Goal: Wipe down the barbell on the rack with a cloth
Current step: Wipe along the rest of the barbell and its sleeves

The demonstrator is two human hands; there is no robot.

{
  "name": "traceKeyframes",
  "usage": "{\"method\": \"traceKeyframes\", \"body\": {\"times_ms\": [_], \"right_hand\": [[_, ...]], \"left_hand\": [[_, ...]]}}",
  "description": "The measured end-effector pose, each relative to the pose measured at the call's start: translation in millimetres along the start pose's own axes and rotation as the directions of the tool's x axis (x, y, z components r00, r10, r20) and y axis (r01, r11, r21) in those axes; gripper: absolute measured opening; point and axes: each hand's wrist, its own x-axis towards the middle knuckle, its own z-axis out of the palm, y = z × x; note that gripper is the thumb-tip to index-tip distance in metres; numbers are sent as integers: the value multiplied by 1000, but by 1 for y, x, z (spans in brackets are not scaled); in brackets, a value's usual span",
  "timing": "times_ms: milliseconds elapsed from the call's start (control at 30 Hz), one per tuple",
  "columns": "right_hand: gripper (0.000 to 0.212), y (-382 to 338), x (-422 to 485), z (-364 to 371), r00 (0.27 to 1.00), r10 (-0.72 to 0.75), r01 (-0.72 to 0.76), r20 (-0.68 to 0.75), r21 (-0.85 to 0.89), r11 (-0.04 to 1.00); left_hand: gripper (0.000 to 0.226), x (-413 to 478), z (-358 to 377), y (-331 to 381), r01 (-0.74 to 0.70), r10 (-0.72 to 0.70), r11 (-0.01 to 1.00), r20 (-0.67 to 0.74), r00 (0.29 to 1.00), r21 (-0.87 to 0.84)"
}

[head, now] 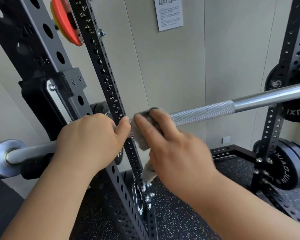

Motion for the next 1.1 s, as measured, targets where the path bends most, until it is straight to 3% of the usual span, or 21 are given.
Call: {"method": "traceKeyframes", "body": {"times_ms": [33, 133, 167, 233, 333, 400, 500, 567, 700, 767, 800, 900, 1100], "right_hand": [[97, 10, -4, -5, 1000, 14, -14, 18, -21, 1000], [60, 29, -11, -18, 984, 138, -137, -108, 17, 990], [58, 26, -11, -17, 977, 169, -168, -129, 18, 986], [65, 8, -9, -5, 980, 158, -161, -124, -14, 987], [80, -10, -8, 8, 997, 37, -36, -67, 17, 999], [95, 4, -8, 2, 999, 1, -1, -44, -3, 1000], [70, 17, -12, -7, 987, 105, -106, -122, -3, 994], [69, 4, -11, -1, 977, 130, -133, -167, -7, 991], [81, -18, -7, 16, 997, -10, 17, -80, 79, 997], [99, 2, -6, 10, 998, -14, 17, -56, 54, 998], [99, 12, -8, 6, 998, 25, -23, -63, 24, 999], [71, 20, -16, 2, 978, 124, -122, -170, 22, 992], [81, 12, -16, 8, 995, -54, 55, -79, 10, 998]], "left_hand": [[70, 1, 0, -1, -4, 4, 1000, 18, 1000, -8], [73, 2, 0, -3, -2, 3, 1000, 49, 999, -28], [74, 3, -2, -3, 11, -9, 999, 72, 997, -30], [77, 7, -5, 1, 48, -43, 998, 131, 990, -39], [78, 11, -10, 5, 113, -109, 994, 188, 976, -10], [75, 3, -7, 6, 78, -78, 997, 90, 993, 0], [60, -25, 7, 15, -45, 41, 998, -125, 991, -31], [55, -31, 20, 19, -38, 33, 999, -197, 980, -25], [49, -20, 37, 8, -67, 54, 998, -423, 905, -16], [42, -15, 36, 7, -74, 57, 997, -459, 887, -19], [39, -14, 33, 9, -73, 53, 997, -442, 896, -29], [43, -13, 28, 13, -42, 29, 999, -363, 931, -29], [58, 1, 6, 19, 57, -54, 998, -114, 992, 23]]}}
